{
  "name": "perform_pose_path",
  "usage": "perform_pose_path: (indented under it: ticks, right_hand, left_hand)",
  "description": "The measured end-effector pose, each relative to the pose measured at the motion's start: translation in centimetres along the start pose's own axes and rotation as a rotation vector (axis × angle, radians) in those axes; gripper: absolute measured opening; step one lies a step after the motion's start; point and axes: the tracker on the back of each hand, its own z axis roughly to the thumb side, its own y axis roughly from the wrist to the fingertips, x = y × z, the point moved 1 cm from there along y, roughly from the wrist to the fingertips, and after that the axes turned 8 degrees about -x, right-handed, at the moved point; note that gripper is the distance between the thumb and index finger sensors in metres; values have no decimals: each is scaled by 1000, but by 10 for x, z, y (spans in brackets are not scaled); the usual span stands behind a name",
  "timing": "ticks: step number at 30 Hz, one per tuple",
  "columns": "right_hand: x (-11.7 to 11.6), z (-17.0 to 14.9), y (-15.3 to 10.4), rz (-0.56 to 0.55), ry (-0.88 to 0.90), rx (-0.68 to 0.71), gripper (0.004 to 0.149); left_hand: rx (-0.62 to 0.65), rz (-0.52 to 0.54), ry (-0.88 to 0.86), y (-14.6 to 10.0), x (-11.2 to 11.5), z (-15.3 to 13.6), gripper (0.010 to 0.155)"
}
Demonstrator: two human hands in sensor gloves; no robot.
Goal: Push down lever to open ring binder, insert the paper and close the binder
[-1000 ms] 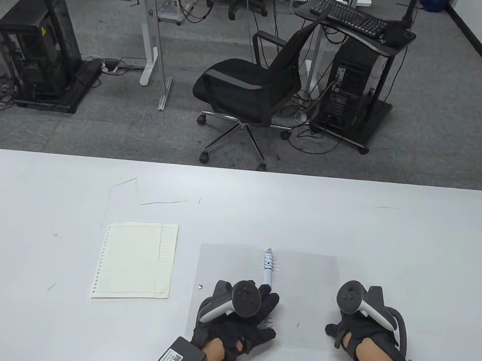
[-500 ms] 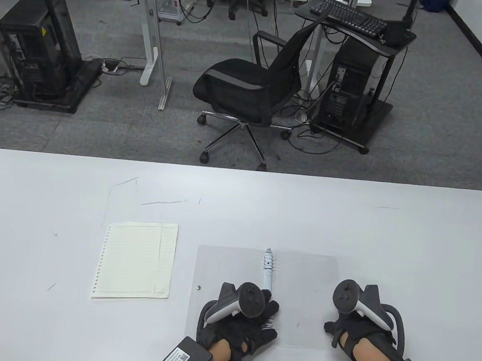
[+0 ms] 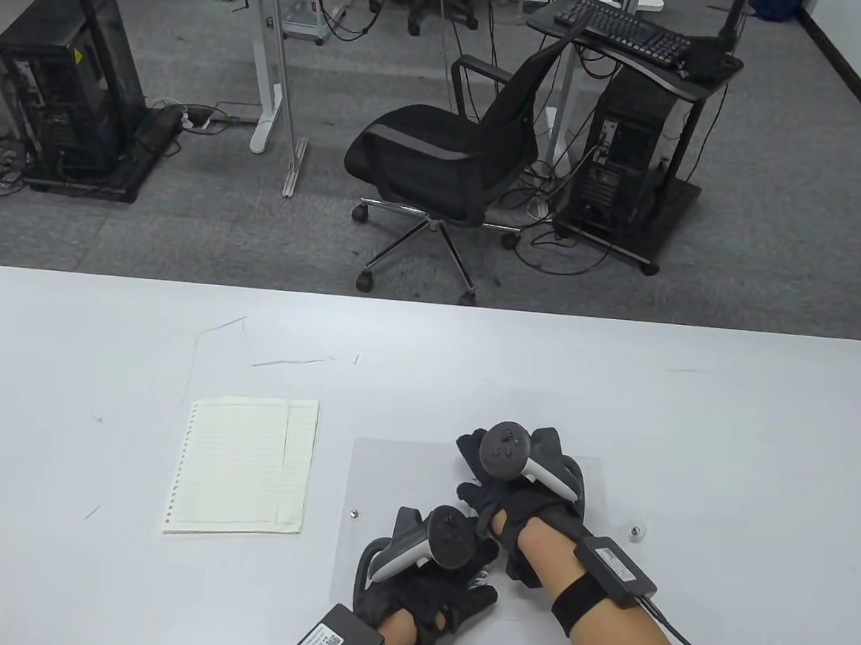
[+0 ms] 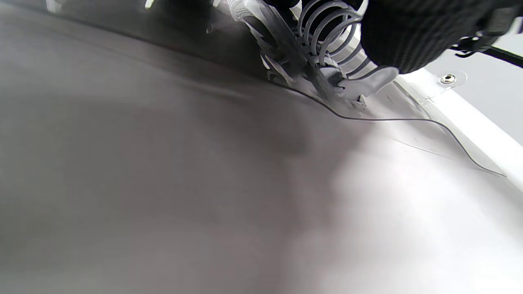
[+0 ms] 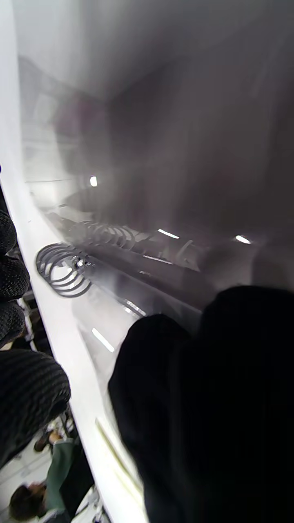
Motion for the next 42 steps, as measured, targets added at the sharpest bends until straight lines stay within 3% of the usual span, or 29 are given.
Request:
perform_pose_path:
  ticks: [3,8,29,34,36,40,42]
  right_hand:
    - [-2,1,7,8,-18,-30,70]
    - [-1,-6,13,40,97,-89,67]
    - [-3,-9,22,67,103,-140,66]
    - [-5,-10,21,123,119,-127,70]
    - [-4,-14,16,198,172,-102,74]
    - [10,-18,-10,73,192,-69,78]
    - [13,-22,-28,77,134,-58,78]
  left_hand:
    - [-7,29,-21,0,0,0,67]
    - [-45,35,-140,0,3,-2,66]
    - [-78,16,-87,-1,4,2,69]
    - [-87,13,-88,-1,3,2,70]
    - [-88,14,-86,-1,3,2,71]
    - [-88,15,-87,-1,3,2,71]
    - [-89,17,-86,-1,3,2,72]
